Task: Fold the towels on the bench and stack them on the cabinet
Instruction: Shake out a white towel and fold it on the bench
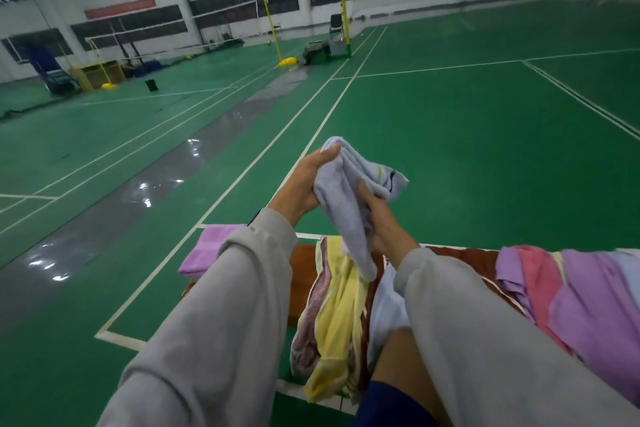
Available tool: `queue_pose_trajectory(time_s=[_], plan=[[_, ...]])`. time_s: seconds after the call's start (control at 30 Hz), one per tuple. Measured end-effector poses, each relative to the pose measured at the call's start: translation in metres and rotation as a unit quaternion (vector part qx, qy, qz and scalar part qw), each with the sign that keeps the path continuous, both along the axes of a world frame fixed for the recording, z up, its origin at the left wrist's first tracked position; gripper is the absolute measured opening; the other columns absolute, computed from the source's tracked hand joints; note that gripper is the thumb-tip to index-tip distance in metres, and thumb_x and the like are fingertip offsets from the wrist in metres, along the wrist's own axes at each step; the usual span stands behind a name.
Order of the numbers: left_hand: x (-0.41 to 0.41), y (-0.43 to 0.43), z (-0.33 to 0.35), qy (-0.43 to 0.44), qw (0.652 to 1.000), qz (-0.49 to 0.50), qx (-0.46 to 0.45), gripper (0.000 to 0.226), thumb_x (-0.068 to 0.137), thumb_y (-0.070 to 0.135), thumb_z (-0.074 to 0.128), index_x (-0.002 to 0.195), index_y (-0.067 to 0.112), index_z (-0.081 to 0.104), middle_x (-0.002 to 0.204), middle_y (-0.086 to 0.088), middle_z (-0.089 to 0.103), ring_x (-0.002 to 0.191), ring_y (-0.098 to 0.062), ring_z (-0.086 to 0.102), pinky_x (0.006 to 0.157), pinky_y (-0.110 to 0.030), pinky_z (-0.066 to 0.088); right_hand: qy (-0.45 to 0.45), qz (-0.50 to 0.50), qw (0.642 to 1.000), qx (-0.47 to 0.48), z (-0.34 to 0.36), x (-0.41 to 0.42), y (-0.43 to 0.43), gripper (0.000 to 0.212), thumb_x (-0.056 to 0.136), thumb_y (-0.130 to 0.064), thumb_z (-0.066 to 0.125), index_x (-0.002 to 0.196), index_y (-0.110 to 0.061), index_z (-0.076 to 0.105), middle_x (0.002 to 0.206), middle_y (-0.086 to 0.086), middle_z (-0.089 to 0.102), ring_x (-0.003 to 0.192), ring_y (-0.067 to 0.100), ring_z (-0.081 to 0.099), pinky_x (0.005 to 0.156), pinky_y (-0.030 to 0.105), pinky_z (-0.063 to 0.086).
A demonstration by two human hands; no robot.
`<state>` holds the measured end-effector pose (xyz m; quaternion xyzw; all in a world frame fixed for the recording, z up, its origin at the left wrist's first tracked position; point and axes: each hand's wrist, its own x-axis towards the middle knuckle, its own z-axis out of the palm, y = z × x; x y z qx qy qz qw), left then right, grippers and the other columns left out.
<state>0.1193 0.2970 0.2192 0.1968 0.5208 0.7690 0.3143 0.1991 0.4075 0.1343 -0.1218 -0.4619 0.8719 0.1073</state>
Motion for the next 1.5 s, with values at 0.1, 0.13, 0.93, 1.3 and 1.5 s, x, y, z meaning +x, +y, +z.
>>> queue_pose_trajectory(time_s=[0.1, 0.13, 0.93, 1.3, 1.5], plan=[[-0.003, 0.005, 0.007, 0.009, 0.999, 0.024, -0.024, 0.041, 0.101, 0.037, 0.063, 0.122, 0.003, 0.059, 0.120, -0.023, 0.060, 0.113, -0.034, 0.059, 0.110, -0.050, 0.046, 0.005, 0.025, 1.000, -0.001, 0.020, 0.020, 0.028, 0.033, 0.104, -0.042, 0.053, 0.102, -0.014, 0.069, 0.083, -0.001, 0.077, 0.077, 0.013, 0.071, 0.059, 0.021, 0.056], [-0.005, 0.008, 0.010, 0.015, 0.998, 0.036, -0.039, 0.039, 0.102, 0.039, 0.059, 0.120, 0.005, 0.061, 0.116, -0.020, 0.064, 0.110, -0.033, 0.063, 0.105, -0.048, 0.050, -0.013, 0.013, 1.000, 0.008, 0.031, 0.024, 0.039, 0.038, 0.102, -0.050, 0.054, 0.092, -0.016, 0.068, 0.081, 0.000, 0.074, 0.073, 0.015, 0.067, 0.057, 0.020, 0.053], [0.010, 0.086, 0.022, 0.175, 0.925, 0.150, -0.303, 0.031, 0.102, 0.030, 0.057, 0.109, 0.000, 0.061, 0.101, -0.012, 0.067, 0.091, -0.024, 0.065, 0.078, -0.033, 0.059, -0.155, 0.043, 0.950, 0.268, 0.010, 0.016, 0.139, 0.043, 0.072, -0.036, 0.082, 0.107, -0.013, 0.074, 0.105, 0.007, 0.074, 0.093, 0.024, 0.065, 0.082, 0.037, 0.051], [-0.029, 0.058, -0.031, -0.022, 0.931, 0.160, -0.328, 0.023, 0.090, 0.027, 0.074, 0.094, 0.008, 0.062, 0.073, -0.008, 0.066, 0.060, -0.022, 0.066, 0.049, -0.029, 0.056, -0.193, 0.196, 0.952, 0.135, 0.043, 0.043, 0.167, 0.046, 0.097, -0.047, 0.066, 0.107, -0.002, 0.066, 0.102, 0.017, 0.070, 0.090, 0.028, 0.068, 0.084, 0.038, 0.054], [-0.034, 0.079, -0.012, 0.009, 0.970, 0.126, -0.208, 0.032, 0.092, 0.033, 0.074, 0.100, 0.002, 0.072, 0.093, -0.015, 0.075, 0.080, -0.027, 0.070, 0.071, -0.035, 0.058, -0.038, -0.025, 0.999, -0.022, 0.071, 0.033, 0.174, 0.019, 0.089, -0.015, 0.076, 0.097, 0.000, 0.068, 0.098, 0.022, 0.073, 0.096, 0.037, 0.072, 0.081, 0.043, 0.059]])
